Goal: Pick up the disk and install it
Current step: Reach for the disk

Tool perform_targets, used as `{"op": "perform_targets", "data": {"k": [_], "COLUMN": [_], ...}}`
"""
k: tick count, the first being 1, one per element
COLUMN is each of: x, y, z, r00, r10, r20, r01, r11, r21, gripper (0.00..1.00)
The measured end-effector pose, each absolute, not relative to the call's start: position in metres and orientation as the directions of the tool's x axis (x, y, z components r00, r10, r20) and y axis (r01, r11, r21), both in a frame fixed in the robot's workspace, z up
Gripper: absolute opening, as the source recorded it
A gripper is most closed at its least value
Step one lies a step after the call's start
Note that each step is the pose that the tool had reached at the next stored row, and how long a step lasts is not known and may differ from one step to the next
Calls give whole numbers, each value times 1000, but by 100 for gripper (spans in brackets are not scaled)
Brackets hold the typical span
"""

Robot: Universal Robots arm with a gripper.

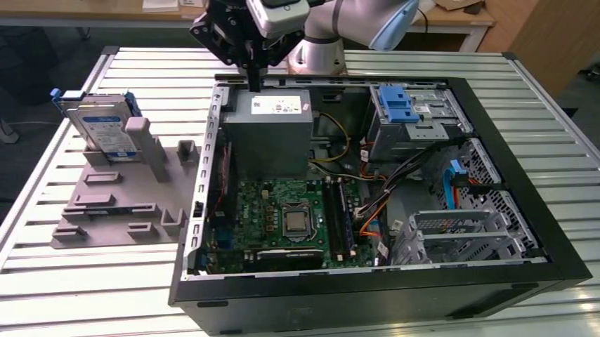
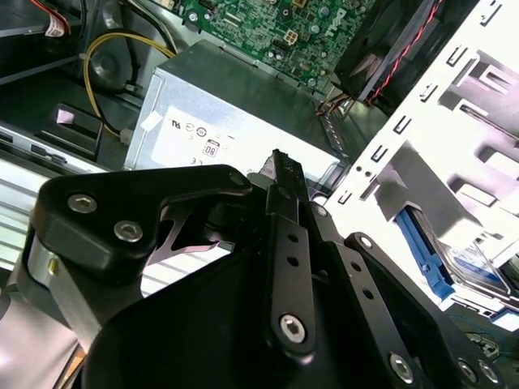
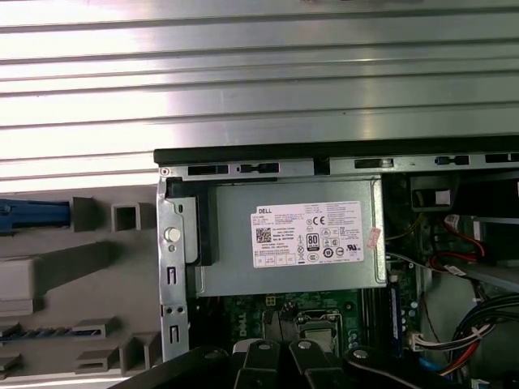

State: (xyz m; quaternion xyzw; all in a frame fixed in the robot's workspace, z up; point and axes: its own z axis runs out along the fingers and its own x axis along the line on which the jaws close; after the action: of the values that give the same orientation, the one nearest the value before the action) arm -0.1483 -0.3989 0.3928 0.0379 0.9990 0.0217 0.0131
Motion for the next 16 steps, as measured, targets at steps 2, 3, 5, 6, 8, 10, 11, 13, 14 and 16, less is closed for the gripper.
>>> {"op": "perform_targets", "data": {"k": [2, 3, 5, 6, 8, 10, 11, 13, 14, 16], "x": [-149, -149, -150, -150, -151, -152, -152, -153, -153, -154], "y": [-399, -399, -399, -399, -399, -399, -399, -399, -399, -399], "z": [393, 393, 393, 393, 393, 393, 393, 393, 393, 393], "r00": [-997, -997, -997, -997, -997, -997, -997, -997, -997, -997], "r10": [76, 76, 76, 76, 76, 76, 76, 76, 76, 76], "r20": [-24, -24, -24, -24, -24, -24, -24, -24, -24, -24], "r01": [75, 75, 75, 75, 75, 75, 75, 75, 75, 75], "r11": [996, 996, 996, 996, 996, 996, 996, 996, 996, 996], "r21": [44, 44, 44, 44, 44, 44, 44, 44, 44, 44], "gripper": [11, 11, 11, 11, 11, 11, 11, 11, 11, 11]}}
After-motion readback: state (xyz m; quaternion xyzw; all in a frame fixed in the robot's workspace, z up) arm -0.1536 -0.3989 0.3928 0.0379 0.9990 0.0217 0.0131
